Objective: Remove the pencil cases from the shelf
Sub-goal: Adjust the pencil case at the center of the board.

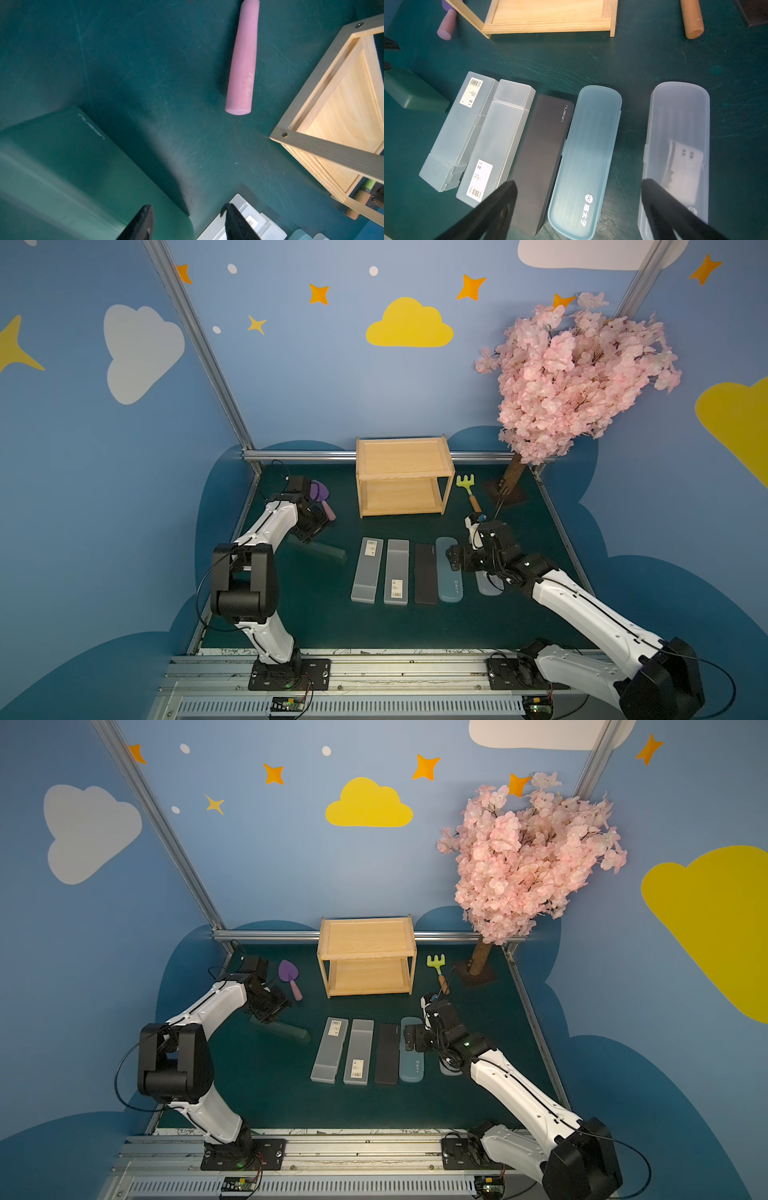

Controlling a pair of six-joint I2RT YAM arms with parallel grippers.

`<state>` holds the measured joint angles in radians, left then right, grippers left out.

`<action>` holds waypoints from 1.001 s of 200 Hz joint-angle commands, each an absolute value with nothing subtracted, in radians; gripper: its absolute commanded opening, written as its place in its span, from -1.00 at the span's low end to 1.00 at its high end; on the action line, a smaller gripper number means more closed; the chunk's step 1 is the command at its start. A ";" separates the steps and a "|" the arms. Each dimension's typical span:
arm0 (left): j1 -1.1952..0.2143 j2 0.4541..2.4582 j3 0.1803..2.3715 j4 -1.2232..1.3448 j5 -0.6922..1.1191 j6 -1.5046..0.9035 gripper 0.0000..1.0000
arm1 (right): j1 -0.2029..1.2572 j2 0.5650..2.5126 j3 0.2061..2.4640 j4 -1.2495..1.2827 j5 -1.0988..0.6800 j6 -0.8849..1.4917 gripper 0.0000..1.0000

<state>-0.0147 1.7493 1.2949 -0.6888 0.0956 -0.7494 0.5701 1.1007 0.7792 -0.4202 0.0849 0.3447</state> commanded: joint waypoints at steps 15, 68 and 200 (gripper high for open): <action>-0.040 1.796 1.332 -0.705 0.101 -0.765 0.15 | 0.563 1.115 0.784 -0.432 0.083 0.355 0.96; -0.042 1.651 1.105 -0.678 0.035 -0.792 0.15 | 0.560 1.119 0.776 -0.430 0.075 0.357 0.96; -0.054 1.272 0.841 -0.634 -0.002 -1.206 1.00 | 0.558 1.211 0.801 -0.391 -0.015 0.383 0.97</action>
<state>-0.0425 1.3163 0.9073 -0.6838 0.0219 -0.9791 0.5644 1.1652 0.7792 -0.4183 0.0341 0.3672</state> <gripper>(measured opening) 0.990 0.982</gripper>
